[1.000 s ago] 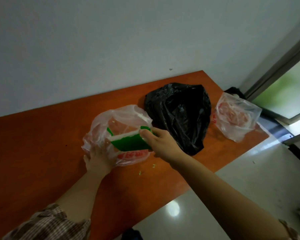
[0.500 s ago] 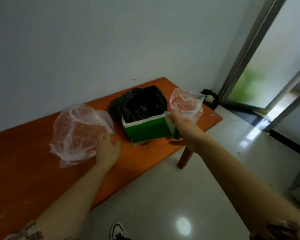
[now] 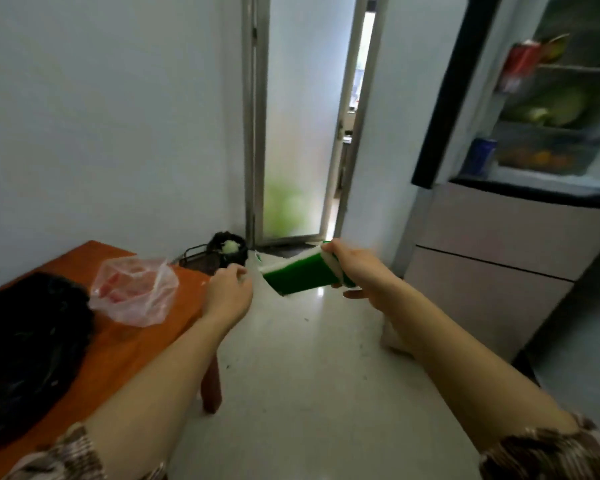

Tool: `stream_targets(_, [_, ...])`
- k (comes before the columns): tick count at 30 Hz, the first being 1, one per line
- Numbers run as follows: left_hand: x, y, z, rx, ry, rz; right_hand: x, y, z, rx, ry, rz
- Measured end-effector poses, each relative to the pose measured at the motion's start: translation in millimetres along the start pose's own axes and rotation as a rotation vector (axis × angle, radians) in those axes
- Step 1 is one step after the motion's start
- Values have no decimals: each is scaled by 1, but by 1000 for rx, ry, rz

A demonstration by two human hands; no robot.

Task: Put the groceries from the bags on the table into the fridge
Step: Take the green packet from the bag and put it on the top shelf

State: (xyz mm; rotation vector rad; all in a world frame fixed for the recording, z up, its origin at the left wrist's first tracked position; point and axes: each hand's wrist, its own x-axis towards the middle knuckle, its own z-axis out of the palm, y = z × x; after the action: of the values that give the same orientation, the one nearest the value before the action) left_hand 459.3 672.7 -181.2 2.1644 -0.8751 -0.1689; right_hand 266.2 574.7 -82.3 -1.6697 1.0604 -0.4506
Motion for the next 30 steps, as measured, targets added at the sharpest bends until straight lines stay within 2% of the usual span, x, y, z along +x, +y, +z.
stream_targets(7, [48,184,110,-42,-146,378,45,26,-166,65,374,54])
stream_targets(11, [75,279,171,13,-174,631,80,33,-263,49,507,87])
stream_targets(15, [110,372,227,-18,-180,780,127,31,-358,30,601,127])
stream_targets(20, [157,480,288,81,-162,966,173,28,-467,116,702,137])
stream_targets(25, [198,578,344,131,-145,1026,213,28,-575,286,823,91])
stream_targets(30, [233,673,397,107,-83,1050,258,28,-680,432,808,-57])
